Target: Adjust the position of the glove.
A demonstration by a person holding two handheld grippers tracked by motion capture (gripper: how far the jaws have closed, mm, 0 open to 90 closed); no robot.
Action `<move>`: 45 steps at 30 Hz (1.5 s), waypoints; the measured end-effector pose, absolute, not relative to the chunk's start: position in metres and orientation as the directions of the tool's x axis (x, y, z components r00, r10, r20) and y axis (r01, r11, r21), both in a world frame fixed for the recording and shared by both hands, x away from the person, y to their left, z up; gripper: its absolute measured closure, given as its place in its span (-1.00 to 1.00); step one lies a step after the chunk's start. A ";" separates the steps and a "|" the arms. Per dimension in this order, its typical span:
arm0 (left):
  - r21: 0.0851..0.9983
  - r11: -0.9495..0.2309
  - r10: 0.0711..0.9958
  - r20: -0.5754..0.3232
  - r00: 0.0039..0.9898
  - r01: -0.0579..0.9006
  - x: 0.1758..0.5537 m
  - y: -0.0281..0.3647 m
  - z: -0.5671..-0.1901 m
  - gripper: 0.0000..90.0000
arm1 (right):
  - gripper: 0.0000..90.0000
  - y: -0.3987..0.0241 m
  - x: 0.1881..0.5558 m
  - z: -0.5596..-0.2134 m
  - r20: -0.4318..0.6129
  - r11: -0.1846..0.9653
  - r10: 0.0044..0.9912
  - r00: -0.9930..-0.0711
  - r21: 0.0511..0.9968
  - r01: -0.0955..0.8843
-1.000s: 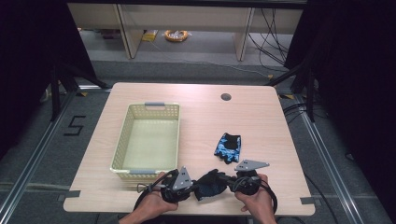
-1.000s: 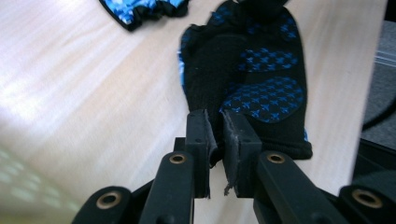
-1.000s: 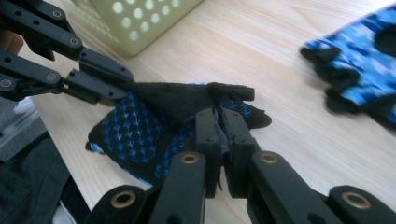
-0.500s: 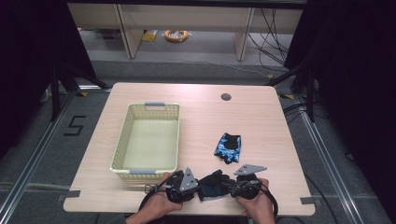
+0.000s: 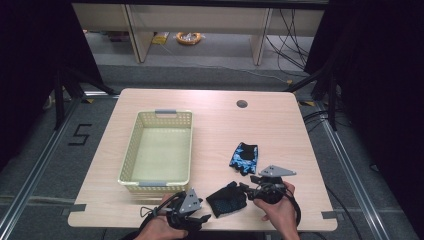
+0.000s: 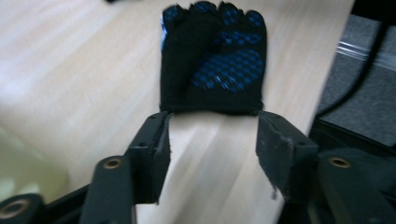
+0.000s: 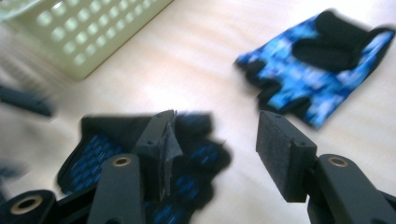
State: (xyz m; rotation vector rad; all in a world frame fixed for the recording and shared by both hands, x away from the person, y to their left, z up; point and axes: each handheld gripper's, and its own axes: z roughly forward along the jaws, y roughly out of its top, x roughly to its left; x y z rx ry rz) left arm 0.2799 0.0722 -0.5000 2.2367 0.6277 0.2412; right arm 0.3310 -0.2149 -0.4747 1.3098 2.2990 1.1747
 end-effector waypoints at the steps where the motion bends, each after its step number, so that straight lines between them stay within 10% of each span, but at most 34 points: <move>1: 0.739 -0.568 0.509 -0.031 0.860 0.363 0.279 0.076 -0.499 -0.11 | 0.06 -0.214 0.336 -0.474 0.177 0.254 0.815 -0.551 0.746 0.616; 21: 0.722 -0.499 0.586 -0.128 0.800 0.480 0.269 0.121 -0.507 -0.27 | 0.02 -0.188 0.438 -0.480 0.148 0.182 0.913 -0.379 0.684 0.706; 34: 0.723 -0.517 0.569 -0.109 0.815 0.458 0.270 0.120 -0.507 -0.27 | 0.06 -0.173 0.449 -0.498 0.008 0.344 0.900 -0.437 0.602 0.721; 45: 0.719 -0.500 0.575 -0.142 0.806 0.483 0.267 0.117 -0.511 -0.26 | 0.99 -0.184 0.449 -0.504 0.068 0.359 0.841 -0.538 0.673 0.646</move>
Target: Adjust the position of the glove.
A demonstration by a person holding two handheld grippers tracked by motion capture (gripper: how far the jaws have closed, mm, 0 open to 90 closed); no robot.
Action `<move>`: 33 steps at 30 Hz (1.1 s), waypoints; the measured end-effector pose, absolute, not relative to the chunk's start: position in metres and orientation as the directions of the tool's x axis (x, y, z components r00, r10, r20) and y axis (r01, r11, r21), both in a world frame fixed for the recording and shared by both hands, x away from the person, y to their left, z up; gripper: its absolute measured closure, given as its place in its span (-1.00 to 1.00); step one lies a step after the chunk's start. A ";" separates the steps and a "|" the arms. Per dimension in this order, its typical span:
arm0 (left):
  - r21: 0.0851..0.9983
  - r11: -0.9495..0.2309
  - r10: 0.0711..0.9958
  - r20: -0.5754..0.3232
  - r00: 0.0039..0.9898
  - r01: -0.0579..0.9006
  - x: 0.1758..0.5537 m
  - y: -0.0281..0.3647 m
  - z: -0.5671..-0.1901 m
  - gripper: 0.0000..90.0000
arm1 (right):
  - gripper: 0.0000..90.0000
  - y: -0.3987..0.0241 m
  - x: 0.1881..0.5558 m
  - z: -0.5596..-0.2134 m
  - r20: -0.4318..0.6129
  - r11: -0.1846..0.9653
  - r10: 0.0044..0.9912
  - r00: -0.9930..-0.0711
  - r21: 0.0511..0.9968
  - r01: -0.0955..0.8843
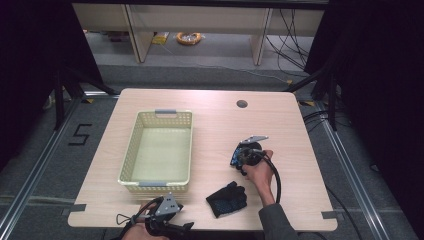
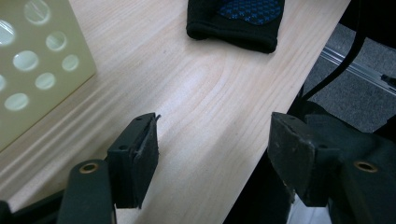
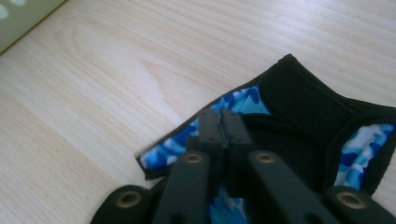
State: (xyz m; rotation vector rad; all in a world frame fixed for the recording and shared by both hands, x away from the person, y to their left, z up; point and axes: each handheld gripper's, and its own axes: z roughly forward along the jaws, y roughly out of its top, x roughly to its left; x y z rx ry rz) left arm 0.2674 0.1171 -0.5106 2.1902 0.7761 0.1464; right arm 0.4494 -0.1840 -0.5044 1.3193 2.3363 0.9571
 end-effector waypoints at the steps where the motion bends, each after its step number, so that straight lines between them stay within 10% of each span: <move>1: 0.712 -0.524 0.566 -0.119 0.816 0.467 0.268 0.118 -0.510 -0.26 | 0.99 -0.186 0.448 -0.503 0.081 0.366 0.839 -0.538 0.647 0.668; 33: 0.747 -0.465 0.587 -0.143 0.797 0.476 0.272 0.123 -0.503 -0.28 | 0.99 -0.197 0.336 -0.417 0.055 0.423 0.589 -0.806 0.829 0.366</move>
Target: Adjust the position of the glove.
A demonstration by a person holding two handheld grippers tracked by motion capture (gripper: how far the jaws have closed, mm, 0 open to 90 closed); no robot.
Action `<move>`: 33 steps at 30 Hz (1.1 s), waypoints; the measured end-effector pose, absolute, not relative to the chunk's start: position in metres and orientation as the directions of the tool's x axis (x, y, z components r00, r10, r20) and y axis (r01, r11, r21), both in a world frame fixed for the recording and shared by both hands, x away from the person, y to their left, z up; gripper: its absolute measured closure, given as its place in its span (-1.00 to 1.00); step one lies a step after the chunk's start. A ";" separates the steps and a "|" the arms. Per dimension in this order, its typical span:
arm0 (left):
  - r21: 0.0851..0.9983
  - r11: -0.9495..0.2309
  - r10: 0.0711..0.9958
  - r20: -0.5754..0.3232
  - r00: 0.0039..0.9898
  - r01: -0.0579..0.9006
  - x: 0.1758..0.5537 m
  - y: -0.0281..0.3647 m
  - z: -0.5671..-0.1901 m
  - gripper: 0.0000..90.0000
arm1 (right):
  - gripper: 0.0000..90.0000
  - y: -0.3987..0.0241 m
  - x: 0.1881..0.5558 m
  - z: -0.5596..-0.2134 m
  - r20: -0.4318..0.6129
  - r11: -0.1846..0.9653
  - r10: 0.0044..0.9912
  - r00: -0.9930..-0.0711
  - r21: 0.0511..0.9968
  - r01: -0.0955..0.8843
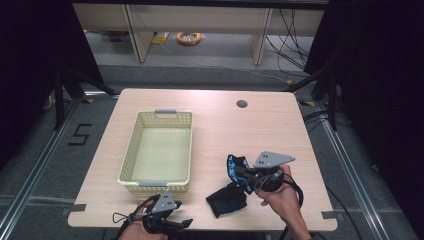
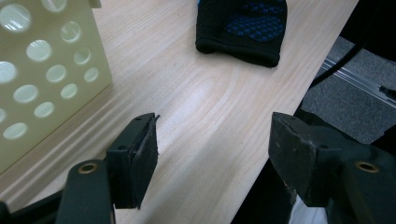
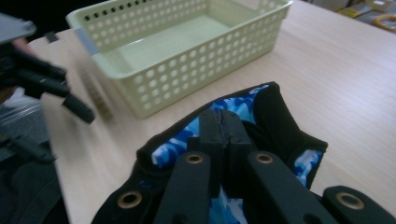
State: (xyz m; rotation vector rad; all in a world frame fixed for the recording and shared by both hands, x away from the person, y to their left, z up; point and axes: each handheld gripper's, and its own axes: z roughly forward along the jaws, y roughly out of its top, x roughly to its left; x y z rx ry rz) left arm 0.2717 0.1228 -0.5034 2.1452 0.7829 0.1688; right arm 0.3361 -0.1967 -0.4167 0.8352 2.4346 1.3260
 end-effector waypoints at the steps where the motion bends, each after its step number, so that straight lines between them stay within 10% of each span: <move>1: 0.730 -0.486 0.592 -0.129 0.796 0.480 0.273 0.124 -0.503 -0.28 | 0.99 -0.196 0.334 -0.418 0.039 0.434 0.573 -0.819 0.833 0.344; 33: 0.759 -0.444 0.599 -0.143 0.788 0.476 0.275 0.120 -0.503 -0.50 | 0.97 -0.157 0.289 -0.476 0.050 0.676 0.328 -0.944 0.686 0.271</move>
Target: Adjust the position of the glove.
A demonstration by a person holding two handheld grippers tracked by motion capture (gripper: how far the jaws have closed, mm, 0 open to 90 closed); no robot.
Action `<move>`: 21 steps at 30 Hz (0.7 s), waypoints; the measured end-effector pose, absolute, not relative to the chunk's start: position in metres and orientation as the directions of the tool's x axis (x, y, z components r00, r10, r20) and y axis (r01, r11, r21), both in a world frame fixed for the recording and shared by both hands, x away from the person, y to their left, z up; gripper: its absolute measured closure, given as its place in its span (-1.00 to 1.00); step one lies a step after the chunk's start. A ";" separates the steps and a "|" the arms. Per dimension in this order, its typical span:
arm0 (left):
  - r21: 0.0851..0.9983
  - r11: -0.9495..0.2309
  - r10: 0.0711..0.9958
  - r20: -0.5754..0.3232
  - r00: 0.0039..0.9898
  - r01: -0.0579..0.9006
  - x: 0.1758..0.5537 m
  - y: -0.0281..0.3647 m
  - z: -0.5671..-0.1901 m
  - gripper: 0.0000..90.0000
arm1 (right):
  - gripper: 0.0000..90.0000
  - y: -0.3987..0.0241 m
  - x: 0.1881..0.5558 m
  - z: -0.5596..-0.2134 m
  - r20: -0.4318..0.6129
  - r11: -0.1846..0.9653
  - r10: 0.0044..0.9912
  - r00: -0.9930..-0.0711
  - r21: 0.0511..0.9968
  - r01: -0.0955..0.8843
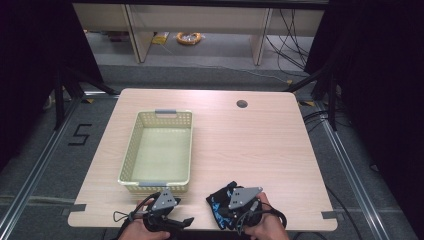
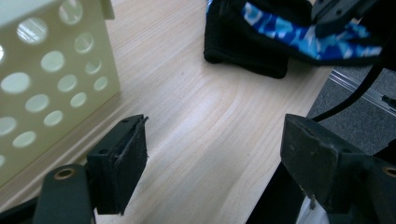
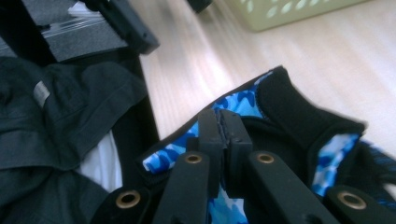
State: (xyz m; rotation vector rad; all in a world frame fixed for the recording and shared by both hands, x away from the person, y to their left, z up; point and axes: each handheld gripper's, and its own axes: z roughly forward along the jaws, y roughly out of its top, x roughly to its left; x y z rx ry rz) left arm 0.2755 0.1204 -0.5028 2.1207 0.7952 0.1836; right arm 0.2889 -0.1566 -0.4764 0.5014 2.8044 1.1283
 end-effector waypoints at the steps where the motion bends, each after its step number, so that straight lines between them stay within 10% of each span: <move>1: 0.756 -0.455 0.592 -0.139 0.794 0.471 0.275 0.120 -0.502 -0.49 | 0.96 -0.157 0.288 -0.478 0.048 0.681 0.332 -0.942 0.679 0.275; 12: 0.781 -0.456 0.551 -0.128 0.825 0.426 0.276 0.095 -0.493 -0.42 | 0.63 -0.166 0.281 -0.486 0.080 0.635 0.383 -0.920 0.701 0.325; 21: 0.800 -0.481 0.496 -0.088 0.864 0.358 0.288 0.060 -0.484 -0.30 | 0.53 -0.204 0.267 -0.479 0.109 0.514 0.636 -0.764 0.678 0.525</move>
